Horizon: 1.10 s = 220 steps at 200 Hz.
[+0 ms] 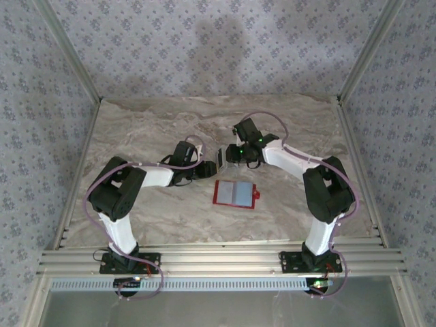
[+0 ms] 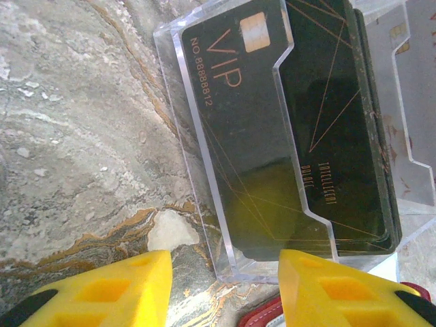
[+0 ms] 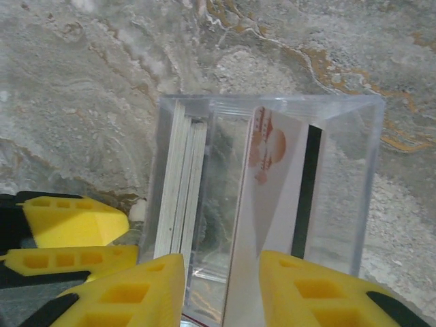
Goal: Put the credit cards into the card holder
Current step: Pick up the credit card from the storage box.
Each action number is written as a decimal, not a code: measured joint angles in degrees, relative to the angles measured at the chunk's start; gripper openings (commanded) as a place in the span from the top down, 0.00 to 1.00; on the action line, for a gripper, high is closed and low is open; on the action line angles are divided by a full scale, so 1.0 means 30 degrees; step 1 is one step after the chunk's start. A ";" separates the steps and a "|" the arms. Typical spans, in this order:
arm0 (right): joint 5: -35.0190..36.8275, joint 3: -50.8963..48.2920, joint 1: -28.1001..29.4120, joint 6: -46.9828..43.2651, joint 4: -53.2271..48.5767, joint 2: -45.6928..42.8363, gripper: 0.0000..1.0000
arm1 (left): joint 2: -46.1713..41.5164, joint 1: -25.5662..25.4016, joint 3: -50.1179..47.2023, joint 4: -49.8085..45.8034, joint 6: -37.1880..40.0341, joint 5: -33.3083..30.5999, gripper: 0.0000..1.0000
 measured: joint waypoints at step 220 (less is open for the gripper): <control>-0.0787 0.0124 -0.0474 0.0291 0.0488 0.0160 0.97 | -0.0029 0.0007 0.0000 -0.0058 0.0000 -0.0007 0.56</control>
